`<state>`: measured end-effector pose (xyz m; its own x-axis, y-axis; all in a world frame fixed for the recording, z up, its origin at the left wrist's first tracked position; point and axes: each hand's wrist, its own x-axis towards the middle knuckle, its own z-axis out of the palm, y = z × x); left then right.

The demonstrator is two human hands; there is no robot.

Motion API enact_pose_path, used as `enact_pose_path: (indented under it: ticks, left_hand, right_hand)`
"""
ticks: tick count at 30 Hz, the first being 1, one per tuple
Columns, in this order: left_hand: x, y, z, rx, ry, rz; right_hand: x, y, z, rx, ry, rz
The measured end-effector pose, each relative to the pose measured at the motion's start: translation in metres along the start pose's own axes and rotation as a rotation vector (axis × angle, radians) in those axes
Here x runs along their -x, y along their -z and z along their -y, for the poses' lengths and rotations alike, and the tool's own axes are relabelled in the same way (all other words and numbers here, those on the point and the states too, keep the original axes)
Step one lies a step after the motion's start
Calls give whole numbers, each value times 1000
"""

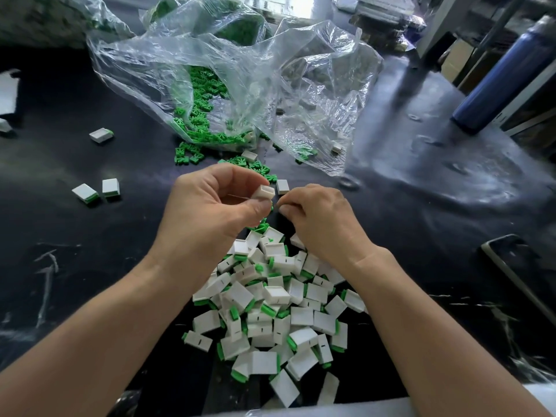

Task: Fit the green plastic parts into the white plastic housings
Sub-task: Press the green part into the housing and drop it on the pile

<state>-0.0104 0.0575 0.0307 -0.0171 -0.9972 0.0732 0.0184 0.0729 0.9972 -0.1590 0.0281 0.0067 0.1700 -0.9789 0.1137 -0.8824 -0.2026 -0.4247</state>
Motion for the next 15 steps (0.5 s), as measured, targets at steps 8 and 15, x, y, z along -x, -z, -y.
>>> enact_pose_path:
  ticks: [8,15]
  left_hand:
    - [2,-3,-3,9,34,24]
    - [3,-2,-3,31,57,45]
  right_hand:
    - [8,24,5,-762,-76,-169]
    - [17,28,19,-890,66,-101]
